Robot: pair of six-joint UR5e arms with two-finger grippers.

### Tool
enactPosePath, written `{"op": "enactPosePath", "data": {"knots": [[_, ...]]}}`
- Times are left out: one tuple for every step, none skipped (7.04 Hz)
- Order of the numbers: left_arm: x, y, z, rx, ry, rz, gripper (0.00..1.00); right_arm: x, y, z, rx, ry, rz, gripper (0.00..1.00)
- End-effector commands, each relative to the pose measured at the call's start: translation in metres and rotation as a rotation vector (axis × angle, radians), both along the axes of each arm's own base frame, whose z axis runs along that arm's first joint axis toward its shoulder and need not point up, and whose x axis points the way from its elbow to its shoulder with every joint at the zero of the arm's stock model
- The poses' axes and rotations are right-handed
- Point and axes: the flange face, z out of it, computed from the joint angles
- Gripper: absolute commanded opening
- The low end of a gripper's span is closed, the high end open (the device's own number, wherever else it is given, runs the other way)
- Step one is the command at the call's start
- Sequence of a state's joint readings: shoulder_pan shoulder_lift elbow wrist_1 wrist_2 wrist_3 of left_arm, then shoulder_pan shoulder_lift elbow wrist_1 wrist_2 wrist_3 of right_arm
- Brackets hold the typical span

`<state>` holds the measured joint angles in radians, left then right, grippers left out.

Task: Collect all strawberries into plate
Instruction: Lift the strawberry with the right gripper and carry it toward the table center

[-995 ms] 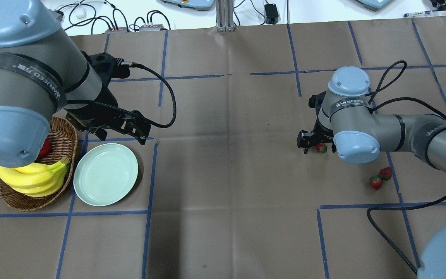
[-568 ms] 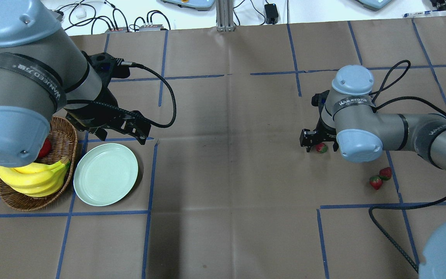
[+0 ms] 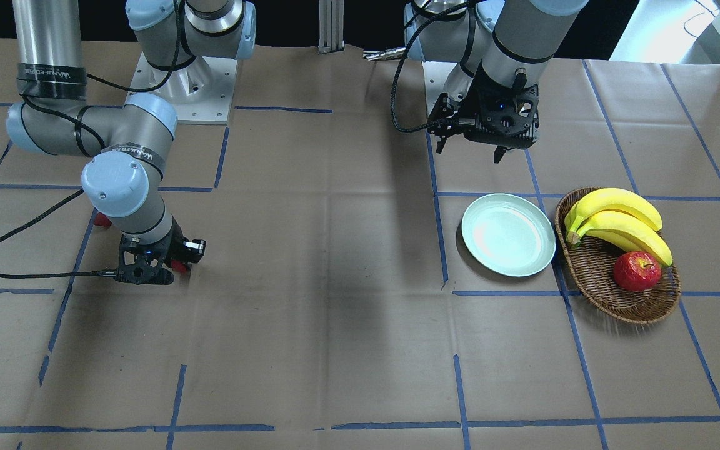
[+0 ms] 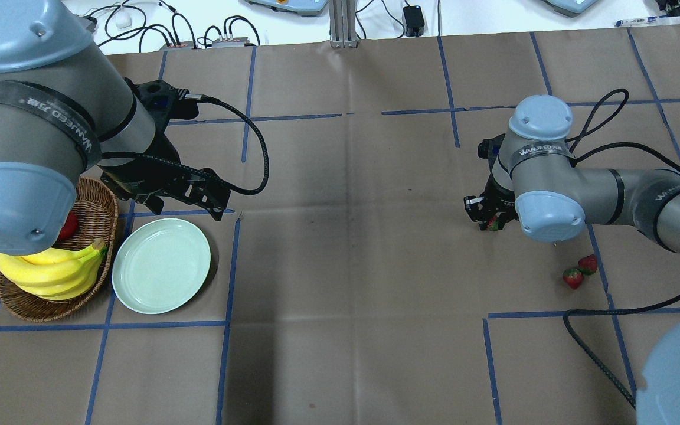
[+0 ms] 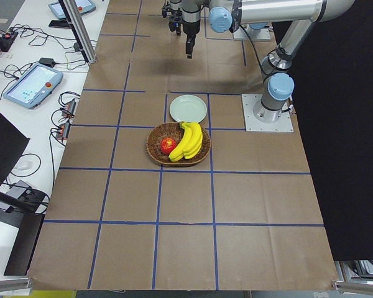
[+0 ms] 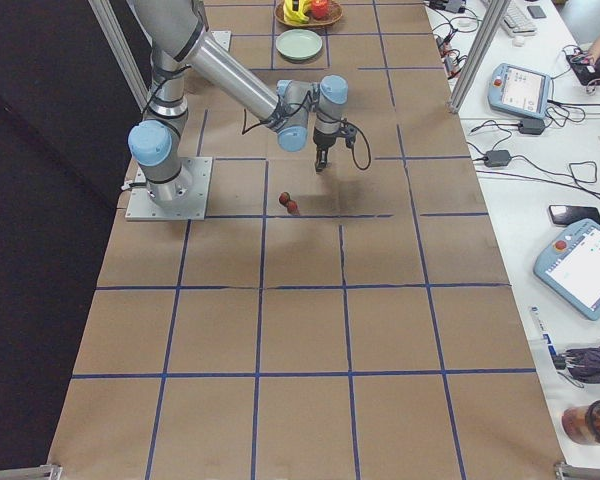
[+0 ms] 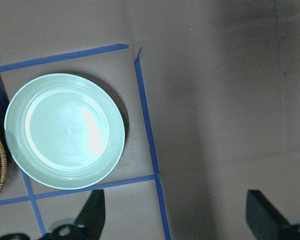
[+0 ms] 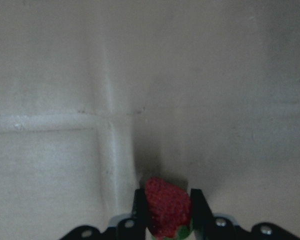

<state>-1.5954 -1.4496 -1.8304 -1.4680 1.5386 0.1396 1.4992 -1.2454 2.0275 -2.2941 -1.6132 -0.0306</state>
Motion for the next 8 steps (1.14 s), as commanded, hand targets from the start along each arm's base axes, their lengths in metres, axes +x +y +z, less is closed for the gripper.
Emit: {"op": "enactPosePath", "data": {"knots": [[0.000, 0.000, 0.000, 0.000, 0.000, 0.000, 1.00, -0.005, -0.015, 0.030, -0.043, 0.004, -0.006, 0.05], [0.000, 0.000, -0.001, 0.001, 0.000, 0.000, 1.00, 0.000, -0.015, 0.066, -0.043, 0.002, 0.003, 0.05], [0.000, 0.001, 0.000, 0.000, 0.000, 0.000, 1.00, 0.005, -0.019, 0.100, -0.040, -0.009, 0.002, 0.05], [0.000, 0.001, 0.000, 0.000, 0.000, -0.002, 1.00, 0.020, -0.024, 0.110, -0.035, -0.033, -0.034, 0.05], [0.000, 0.001, 0.000, 0.000, 0.000, -0.002, 1.00, 0.062, -0.022, 0.108, -0.033, -0.066, -0.025, 0.05], [0.000, 0.001, 0.000, 0.001, -0.001, -0.003, 1.00, 0.107, -0.020, 0.101, -0.027, -0.067, -0.027, 0.05], [0.000, 0.001, 0.000, 0.001, -0.001, -0.005, 1.00, 0.165, -0.022, 0.094, -0.022, -0.082, -0.023, 0.05], [0.000, 0.002, -0.001, 0.001, 0.000, -0.009, 1.00, 0.220, -0.025, 0.082, -0.014, -0.084, -0.045, 0.05]]}}
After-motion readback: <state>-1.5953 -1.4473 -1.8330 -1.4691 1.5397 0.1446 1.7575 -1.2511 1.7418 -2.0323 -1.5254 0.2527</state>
